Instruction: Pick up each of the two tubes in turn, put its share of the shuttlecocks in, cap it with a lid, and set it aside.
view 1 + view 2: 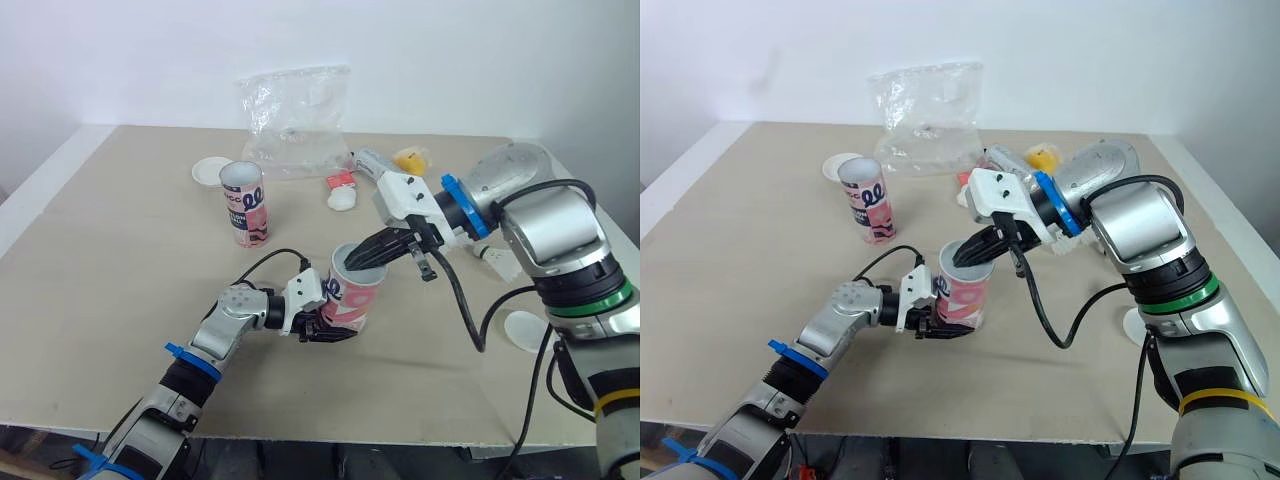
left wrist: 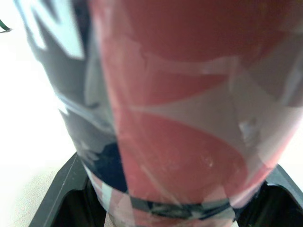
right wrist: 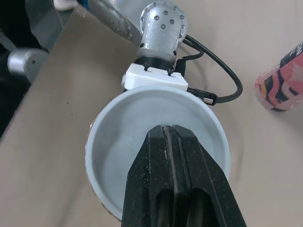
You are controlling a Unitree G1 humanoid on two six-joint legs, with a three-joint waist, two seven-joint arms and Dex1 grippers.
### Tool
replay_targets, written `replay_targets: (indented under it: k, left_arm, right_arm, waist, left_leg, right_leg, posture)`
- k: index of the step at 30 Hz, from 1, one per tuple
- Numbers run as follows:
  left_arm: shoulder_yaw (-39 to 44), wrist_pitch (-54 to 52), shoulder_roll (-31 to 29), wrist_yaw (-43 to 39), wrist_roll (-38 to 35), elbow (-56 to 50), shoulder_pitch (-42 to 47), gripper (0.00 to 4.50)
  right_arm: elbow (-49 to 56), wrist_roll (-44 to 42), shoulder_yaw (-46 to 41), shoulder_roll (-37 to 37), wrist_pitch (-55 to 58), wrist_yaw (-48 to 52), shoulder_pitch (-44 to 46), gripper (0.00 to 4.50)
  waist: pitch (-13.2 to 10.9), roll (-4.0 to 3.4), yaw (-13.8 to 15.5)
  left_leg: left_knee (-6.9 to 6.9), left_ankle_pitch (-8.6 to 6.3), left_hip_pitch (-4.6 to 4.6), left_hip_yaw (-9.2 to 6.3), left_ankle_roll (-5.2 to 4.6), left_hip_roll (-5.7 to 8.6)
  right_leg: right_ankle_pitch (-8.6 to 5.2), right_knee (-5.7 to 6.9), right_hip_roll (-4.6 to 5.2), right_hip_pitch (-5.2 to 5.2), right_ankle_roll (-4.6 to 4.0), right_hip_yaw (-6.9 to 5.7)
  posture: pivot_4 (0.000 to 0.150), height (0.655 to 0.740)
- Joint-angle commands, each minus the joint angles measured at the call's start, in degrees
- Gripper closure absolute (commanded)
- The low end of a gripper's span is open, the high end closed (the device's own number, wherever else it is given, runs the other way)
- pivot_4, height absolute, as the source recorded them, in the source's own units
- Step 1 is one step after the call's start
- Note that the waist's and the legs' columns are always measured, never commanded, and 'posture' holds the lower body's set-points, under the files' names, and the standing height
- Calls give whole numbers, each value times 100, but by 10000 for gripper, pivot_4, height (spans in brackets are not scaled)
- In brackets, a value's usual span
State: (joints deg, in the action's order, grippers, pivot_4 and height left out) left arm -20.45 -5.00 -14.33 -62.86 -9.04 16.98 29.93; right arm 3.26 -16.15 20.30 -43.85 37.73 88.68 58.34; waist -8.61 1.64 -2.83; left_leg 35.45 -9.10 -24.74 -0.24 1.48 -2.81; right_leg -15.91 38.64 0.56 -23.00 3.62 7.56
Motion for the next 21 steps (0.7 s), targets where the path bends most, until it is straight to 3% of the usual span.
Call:
replay_targets:
  k: [1, 8, 12, 16, 21]
  left_arm:
    - [-71, -125, -86, 108, 229, 139, -56, 16015]
    - [-30, -116, -147, 104, 207, 55, -105, 16015]
    - [-24, -64, -177, 98, 212, 13, -118, 16015]
    - [-23, -37, -199, 89, 195, -64, -118, 16015]
    - [1, -16, -228, 72, 171, -117, -100, 16015]
  right_arm:
    - [36, -535, -290, 62, 665, 28, -35, 44560]
    - [173, -1714, -1977, -317, 1430, -462, -501, 44560]
    - [289, -2030, -3069, -514, 1476, -1067, -1450, 44560]
    - [518, -2119, -3722, -405, 1036, -1535, -2428, 44560]
    - [630, -1667, -3789, -330, -184, -1634, -3813, 44560]
  waist:
    - [-5, -2, 2]
    - [-18, -3, 15]
    - [-19, -1, 15]
    - [-23, -9, -1]
    - [-28, -15, -4]
  left_leg:
    - [-1, 0, -2, 2, 0, 0]
    - [-1, 2, -62, -3, -3, 5]
    - [-6, 1, -63, -9, -3, 4]
    - [-8, 1, -63, -6, -4, 4]
    - [-5, 2, -61, -16, -5, 2]
  right_leg:
    - [0, -1, 0, -2, 0, 1]
    - [6, -5, 0, -21, 3, -3]
    - [9, -29, -2, -14, 9, -9]
    - [15, -43, -3, -5, 18, -4]
    - [21, -46, -15, -2, 25, -4]
  posture:
    - [1500, 7400]
    - [1500, 7400]
    - [1500, 7400]
    - [1500, 7400]
    - [1500, 7400]
